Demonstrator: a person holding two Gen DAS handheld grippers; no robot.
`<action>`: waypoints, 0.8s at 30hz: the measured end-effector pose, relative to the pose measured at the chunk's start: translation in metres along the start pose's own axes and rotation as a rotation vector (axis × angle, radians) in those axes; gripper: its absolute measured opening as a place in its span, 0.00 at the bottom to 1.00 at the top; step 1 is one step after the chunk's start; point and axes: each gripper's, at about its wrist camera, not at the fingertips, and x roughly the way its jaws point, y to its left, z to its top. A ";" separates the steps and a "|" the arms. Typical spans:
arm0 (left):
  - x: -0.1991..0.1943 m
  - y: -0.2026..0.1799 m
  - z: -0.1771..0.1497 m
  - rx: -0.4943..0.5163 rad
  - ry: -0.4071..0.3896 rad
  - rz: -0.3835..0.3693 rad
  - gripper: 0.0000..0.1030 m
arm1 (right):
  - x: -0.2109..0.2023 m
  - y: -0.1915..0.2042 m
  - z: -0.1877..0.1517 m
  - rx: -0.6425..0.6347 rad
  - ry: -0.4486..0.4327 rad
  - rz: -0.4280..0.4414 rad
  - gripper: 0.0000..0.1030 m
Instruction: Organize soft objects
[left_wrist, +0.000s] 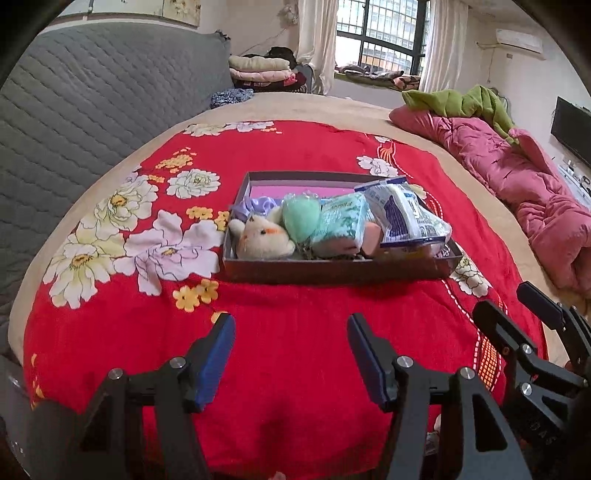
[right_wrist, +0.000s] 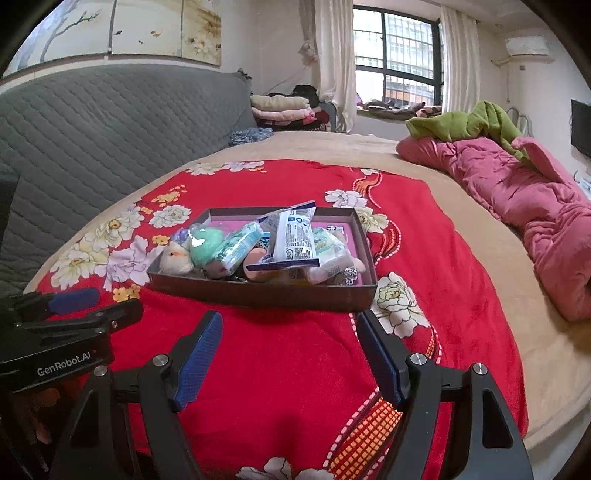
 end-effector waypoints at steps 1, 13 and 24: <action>-0.001 0.000 -0.002 -0.001 0.002 -0.003 0.61 | -0.002 -0.001 -0.002 0.005 0.000 0.000 0.74; -0.010 -0.015 -0.016 0.029 0.016 -0.015 0.61 | -0.008 0.000 -0.017 0.001 0.016 -0.009 0.74; -0.008 -0.015 -0.024 0.033 0.042 -0.009 0.61 | -0.005 0.001 -0.021 0.002 0.032 -0.012 0.74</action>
